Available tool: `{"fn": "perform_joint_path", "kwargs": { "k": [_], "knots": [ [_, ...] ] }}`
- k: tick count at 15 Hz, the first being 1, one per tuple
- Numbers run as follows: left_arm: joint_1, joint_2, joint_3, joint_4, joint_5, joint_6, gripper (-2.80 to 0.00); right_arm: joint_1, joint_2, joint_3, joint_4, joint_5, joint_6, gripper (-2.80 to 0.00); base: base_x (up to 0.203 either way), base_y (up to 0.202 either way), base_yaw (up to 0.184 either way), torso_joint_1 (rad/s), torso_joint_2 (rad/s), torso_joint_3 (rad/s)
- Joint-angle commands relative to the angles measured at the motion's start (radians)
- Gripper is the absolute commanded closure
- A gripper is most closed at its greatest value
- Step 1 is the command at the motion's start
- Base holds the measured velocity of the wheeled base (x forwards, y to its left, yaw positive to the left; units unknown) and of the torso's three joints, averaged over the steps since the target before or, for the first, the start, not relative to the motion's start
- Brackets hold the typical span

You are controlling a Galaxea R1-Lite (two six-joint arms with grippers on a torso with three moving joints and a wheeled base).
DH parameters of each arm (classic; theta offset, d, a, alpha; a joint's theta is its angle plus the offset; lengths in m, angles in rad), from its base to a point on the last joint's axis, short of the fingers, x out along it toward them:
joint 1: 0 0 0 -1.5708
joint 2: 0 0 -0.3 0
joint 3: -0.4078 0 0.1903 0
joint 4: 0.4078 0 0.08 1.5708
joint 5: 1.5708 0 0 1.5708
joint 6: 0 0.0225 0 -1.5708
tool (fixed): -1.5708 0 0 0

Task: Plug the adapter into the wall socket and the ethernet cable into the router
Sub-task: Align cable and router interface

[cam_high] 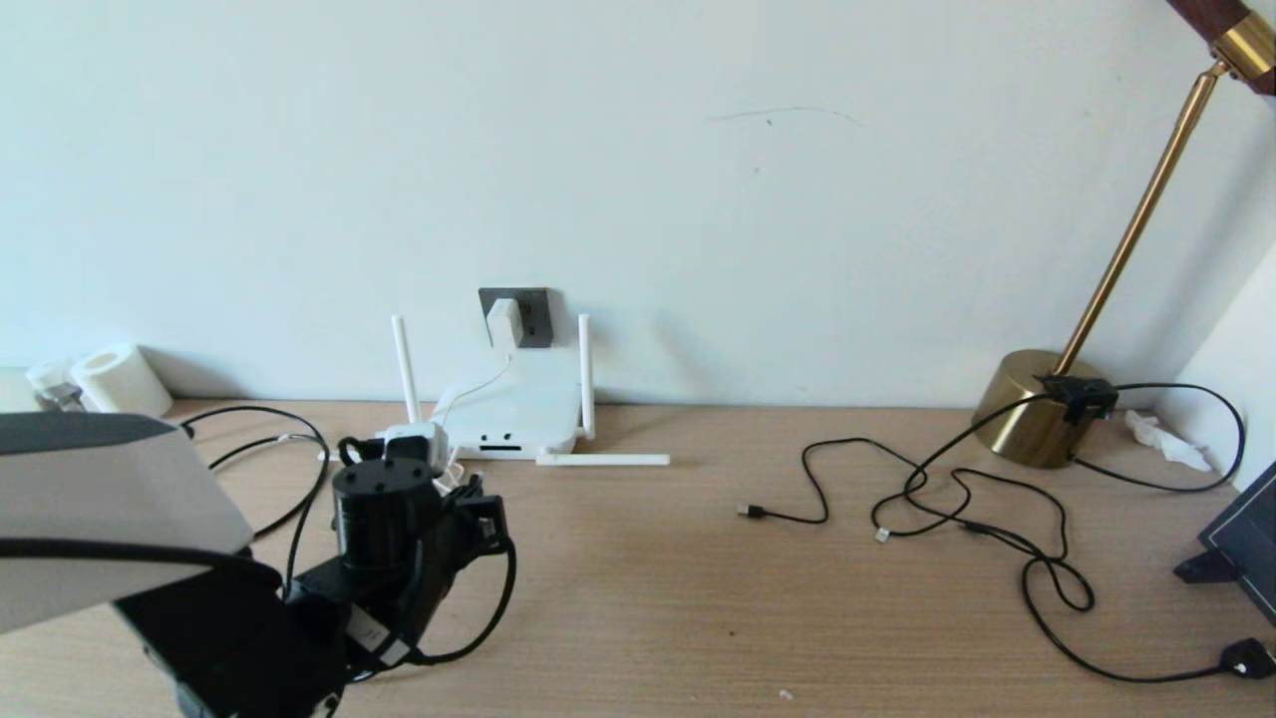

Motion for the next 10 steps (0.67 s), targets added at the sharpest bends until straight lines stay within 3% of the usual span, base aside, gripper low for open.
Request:
{"fn": "perform_joint_path", "kwargs": {
  "k": [1, 10],
  "knots": [
    [0.008, 0.050, -0.017, -0.014, 0.002, -0.004, 0.00, 0.000, 0.001, 0.000, -0.001, 0.001, 0.000, 0.00, 0.000, 0.000, 0.000, 0.000, 0.00, 0.000],
    [0.020, 0.146, -0.111, -0.065, 0.002, -0.025, 0.00, 0.000, 0.001, 0.000, 0.001, 0.001, 0.000, 0.00, 0.000, 0.000, 0.000, 0.000, 0.00, 0.000]
  ]
}}
